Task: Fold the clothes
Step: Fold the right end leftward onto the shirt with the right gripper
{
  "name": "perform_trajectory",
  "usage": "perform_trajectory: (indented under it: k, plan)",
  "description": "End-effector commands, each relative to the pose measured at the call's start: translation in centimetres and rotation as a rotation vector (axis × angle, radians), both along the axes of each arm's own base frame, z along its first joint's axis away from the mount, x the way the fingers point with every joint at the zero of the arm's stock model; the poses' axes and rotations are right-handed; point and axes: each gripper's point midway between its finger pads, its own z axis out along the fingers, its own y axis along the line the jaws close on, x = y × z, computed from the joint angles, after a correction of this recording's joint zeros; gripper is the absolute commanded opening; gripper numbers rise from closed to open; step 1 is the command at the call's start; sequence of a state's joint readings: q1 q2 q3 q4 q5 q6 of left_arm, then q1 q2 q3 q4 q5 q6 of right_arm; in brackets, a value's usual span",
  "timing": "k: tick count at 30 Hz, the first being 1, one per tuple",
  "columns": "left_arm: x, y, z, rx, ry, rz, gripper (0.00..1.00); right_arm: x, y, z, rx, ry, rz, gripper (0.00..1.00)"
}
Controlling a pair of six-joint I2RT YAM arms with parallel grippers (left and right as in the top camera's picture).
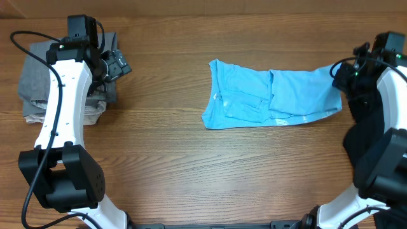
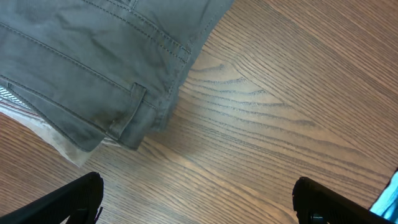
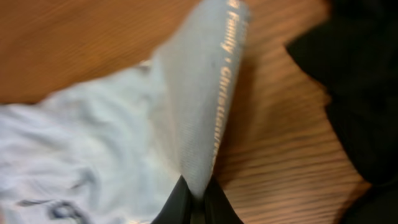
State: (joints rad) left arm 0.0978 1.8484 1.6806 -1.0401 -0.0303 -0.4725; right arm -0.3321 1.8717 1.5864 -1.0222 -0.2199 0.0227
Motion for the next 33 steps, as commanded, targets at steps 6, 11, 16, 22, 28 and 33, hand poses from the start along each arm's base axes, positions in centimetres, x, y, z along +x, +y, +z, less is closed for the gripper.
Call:
perform_trajectory:
  k: [6, 11, 16, 22, 28, 33]
  plan:
    - [0.4, -0.2, 1.8, 0.003, -0.049, 0.004, 1.0, 1.5, 8.2, 6.7, 0.066, -0.143, 0.197, 0.04]
    - [0.4, -0.2, 1.8, 0.003, -0.049, 0.004, 1.0, 1.2, 14.4, 7.9, 0.077, -0.169, 0.34, 0.04]
    - [0.4, -0.2, 1.8, 0.003, -0.049, 0.004, 1.0, 0.6, 18.3, 7.9, 0.084, -0.167, 0.433, 0.04]
    - [0.4, -0.2, 1.8, 0.003, -0.049, 0.004, 1.0, 0.7, 21.7, 8.4, 0.106, -0.191, 0.472, 0.04]
    - [0.4, -0.2, 1.8, 0.003, -0.049, 0.004, 1.0, 0.4, 24.7, 8.2, 0.117, -0.2, 0.526, 0.04]
    - [0.4, -0.2, 1.8, 0.003, -0.049, 0.004, 1.0, 0.2, 27.3, 6.2, 0.124, -0.161, 0.582, 0.04]
